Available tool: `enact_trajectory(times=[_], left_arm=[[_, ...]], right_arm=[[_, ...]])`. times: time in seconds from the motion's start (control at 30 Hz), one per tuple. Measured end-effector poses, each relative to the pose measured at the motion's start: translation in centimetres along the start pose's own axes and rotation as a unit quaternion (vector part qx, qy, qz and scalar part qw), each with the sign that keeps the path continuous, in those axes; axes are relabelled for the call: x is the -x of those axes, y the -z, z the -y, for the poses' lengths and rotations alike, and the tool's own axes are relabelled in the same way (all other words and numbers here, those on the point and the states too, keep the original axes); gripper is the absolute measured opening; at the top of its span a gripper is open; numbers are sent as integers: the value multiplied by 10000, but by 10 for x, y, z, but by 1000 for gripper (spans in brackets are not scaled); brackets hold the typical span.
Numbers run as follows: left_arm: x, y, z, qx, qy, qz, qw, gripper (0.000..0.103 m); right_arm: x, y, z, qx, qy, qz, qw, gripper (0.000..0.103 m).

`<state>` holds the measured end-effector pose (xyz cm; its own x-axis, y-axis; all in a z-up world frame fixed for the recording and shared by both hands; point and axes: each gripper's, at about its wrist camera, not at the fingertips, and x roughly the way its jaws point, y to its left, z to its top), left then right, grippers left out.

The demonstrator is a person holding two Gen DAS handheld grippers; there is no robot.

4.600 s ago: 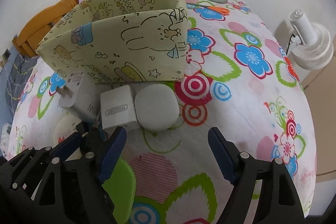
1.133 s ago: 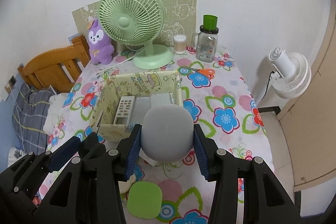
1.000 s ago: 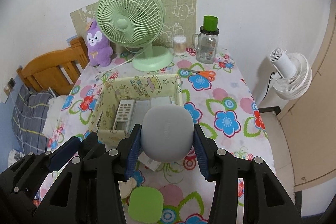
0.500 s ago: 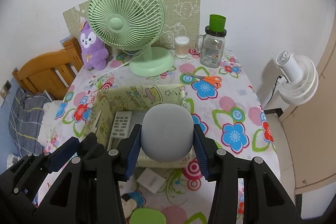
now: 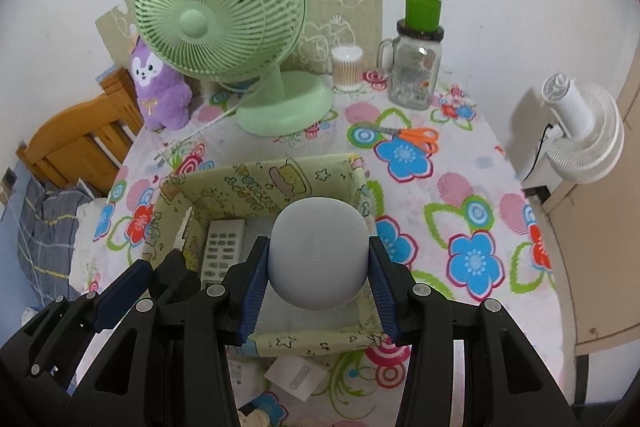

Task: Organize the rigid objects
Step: 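Lift the black plug and white puck and carry them over the fabric box, then lower into the box and open the left gripper while the right releases the puck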

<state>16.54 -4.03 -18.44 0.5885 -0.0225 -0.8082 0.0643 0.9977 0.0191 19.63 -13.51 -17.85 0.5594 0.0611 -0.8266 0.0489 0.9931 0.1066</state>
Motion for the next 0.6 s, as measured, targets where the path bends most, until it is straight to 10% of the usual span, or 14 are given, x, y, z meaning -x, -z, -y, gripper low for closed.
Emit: enact_trajectory(times=[0.6], left_arm=[[-42, 10, -11, 104, -114, -417, 9990, 41]], right_arm=[[-39, 11, -4, -44, 252, -469, 9986, 55]])
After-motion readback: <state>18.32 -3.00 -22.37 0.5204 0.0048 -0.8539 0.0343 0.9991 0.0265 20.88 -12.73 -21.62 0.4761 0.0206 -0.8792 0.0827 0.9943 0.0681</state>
